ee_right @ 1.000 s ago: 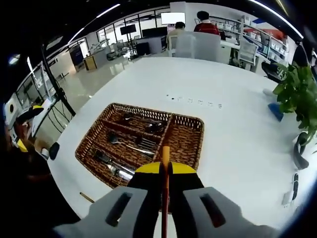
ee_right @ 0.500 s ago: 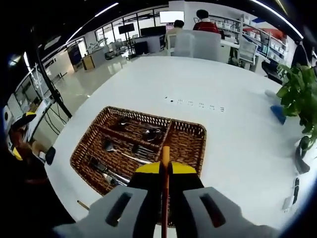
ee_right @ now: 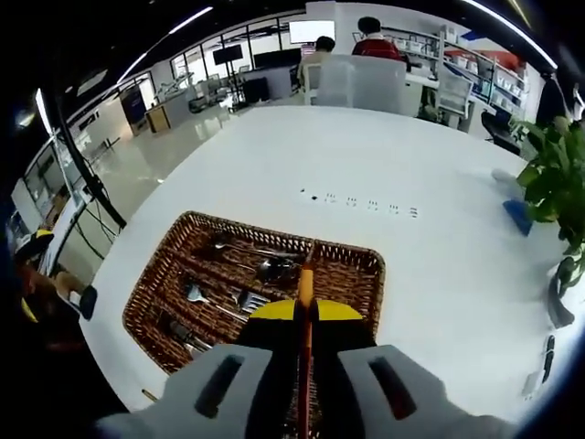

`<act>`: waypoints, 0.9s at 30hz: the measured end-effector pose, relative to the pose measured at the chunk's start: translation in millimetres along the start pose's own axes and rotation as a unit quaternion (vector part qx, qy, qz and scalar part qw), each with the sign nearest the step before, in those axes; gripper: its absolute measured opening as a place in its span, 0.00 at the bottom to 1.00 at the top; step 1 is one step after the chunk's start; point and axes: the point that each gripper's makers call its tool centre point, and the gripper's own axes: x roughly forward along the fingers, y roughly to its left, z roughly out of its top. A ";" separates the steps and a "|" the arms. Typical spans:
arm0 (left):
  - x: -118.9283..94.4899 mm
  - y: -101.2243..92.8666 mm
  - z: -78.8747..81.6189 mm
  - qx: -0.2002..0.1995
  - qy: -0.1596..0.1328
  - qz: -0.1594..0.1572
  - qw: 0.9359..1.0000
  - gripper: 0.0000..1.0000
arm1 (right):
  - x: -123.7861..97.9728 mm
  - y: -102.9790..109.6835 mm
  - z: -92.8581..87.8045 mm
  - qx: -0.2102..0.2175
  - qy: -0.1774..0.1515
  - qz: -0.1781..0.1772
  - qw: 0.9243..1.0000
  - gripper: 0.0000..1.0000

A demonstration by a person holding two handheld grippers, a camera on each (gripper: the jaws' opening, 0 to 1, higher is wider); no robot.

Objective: Arrange the knives, forks, and spoons in their matching storage slots by inserting each utensil handle-first until every utensil is classified and aligned in the correct compartment

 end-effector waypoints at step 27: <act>-9.5 9.0 -13.7 -0.010 0.009 0.010 1.000 1.00 | 51.0 -12.9 45.9 0.008 0.002 -0.020 1.000 0.02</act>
